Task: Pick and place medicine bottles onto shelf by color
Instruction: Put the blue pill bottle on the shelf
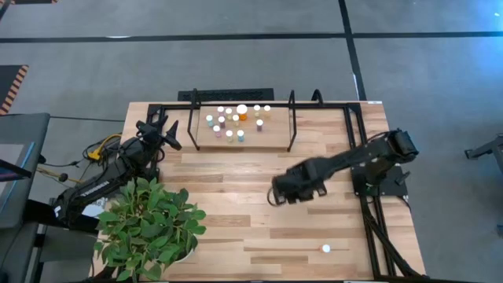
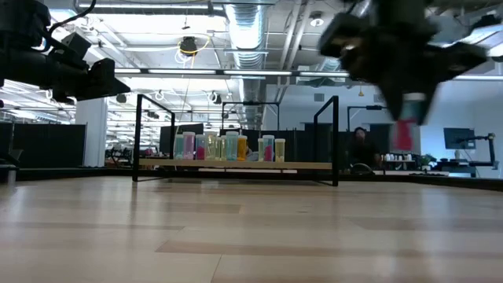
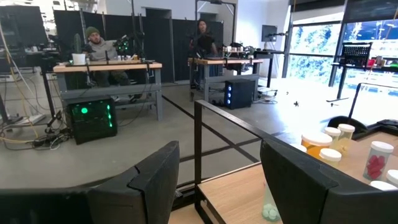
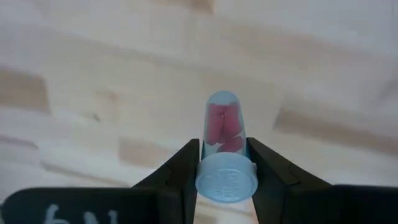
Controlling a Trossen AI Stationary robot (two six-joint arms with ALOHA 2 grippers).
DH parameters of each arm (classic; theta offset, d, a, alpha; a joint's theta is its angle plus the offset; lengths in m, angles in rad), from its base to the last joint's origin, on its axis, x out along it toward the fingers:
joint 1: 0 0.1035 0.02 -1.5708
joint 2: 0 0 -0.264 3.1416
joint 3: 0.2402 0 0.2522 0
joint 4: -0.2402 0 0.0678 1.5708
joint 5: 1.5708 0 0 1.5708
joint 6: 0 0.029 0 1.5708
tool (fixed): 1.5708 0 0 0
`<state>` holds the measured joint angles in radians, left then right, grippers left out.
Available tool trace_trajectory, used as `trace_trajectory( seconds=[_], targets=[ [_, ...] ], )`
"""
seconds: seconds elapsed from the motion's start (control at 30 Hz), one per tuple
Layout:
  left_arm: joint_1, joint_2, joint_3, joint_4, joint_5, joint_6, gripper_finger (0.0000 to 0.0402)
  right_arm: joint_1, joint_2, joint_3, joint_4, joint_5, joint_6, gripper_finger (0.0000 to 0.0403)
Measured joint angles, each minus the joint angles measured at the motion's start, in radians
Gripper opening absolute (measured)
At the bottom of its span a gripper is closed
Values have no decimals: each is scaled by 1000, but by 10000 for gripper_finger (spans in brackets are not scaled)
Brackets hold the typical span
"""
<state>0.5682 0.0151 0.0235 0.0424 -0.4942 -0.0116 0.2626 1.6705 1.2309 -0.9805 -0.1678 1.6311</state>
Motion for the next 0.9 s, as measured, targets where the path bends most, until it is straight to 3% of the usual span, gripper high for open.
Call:
trace_trajectory(
  seconds=[0.23, 0.63, 0.9],
  targets=[
    [0, 0, 0, 0, 0, 0, 214, -171, 63, 86, -44, 13, -96, 131],
    [0, 5, 0, 0, -1, 0, 214, -361, 337, 540, -265, 14, -331, 131],
    [0, 5, 0, 0, 0, 0, 214, -434, 445, 710, -313, 19, -469, 131]
  ],
)
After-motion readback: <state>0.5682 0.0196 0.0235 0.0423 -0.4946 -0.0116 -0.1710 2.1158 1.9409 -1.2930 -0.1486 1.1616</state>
